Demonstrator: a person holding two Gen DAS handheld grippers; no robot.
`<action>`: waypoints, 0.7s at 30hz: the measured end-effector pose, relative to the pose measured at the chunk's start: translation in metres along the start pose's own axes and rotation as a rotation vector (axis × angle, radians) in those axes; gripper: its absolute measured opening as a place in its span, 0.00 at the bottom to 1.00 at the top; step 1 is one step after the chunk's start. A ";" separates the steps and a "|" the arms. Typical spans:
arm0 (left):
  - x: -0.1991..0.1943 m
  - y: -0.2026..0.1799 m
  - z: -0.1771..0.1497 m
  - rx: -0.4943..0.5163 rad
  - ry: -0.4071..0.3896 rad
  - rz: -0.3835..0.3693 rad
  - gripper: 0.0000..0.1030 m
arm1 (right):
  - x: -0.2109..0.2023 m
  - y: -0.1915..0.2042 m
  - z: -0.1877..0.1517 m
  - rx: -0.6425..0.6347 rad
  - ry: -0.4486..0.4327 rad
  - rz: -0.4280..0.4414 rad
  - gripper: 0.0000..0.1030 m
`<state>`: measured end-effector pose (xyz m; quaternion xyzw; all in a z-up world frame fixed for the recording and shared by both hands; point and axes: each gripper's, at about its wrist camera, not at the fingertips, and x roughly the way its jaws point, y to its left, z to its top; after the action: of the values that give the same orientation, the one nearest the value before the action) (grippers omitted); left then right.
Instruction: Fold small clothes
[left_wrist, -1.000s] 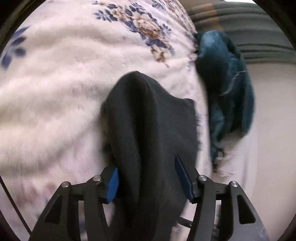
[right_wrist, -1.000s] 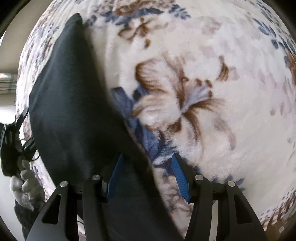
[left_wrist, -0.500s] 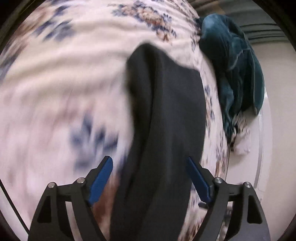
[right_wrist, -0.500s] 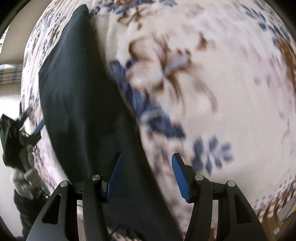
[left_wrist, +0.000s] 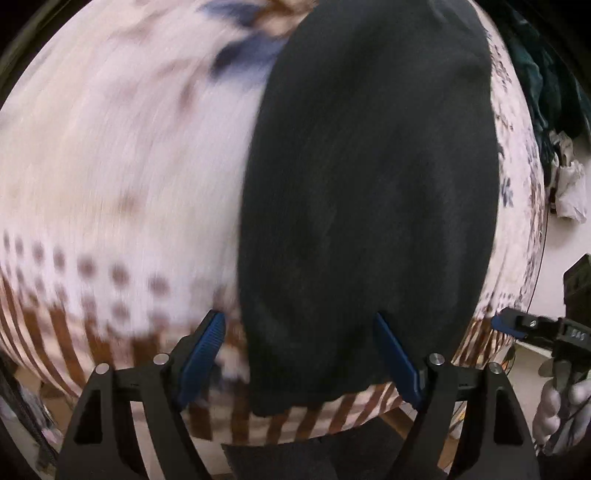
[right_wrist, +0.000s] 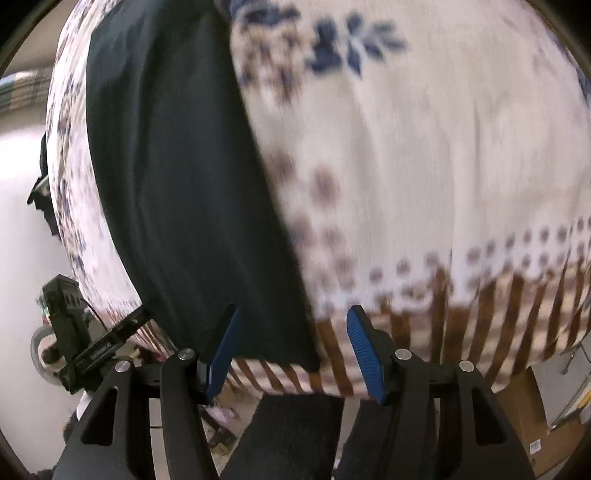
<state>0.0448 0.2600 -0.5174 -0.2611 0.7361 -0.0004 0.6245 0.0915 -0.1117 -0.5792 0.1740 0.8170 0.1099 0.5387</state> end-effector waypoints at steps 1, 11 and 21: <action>0.005 0.001 -0.002 -0.005 0.001 -0.005 0.78 | 0.006 -0.003 -0.006 -0.002 0.006 -0.005 0.59; 0.002 -0.020 -0.005 0.051 -0.139 -0.060 0.08 | 0.080 0.010 -0.028 0.028 -0.012 0.157 0.57; -0.082 -0.028 0.010 -0.029 -0.271 -0.297 0.08 | 0.043 0.042 -0.057 0.044 -0.030 0.310 0.10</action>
<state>0.0715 0.2710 -0.4347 -0.3733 0.5988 -0.0467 0.7070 0.0306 -0.0554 -0.5772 0.3114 0.7744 0.1710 0.5236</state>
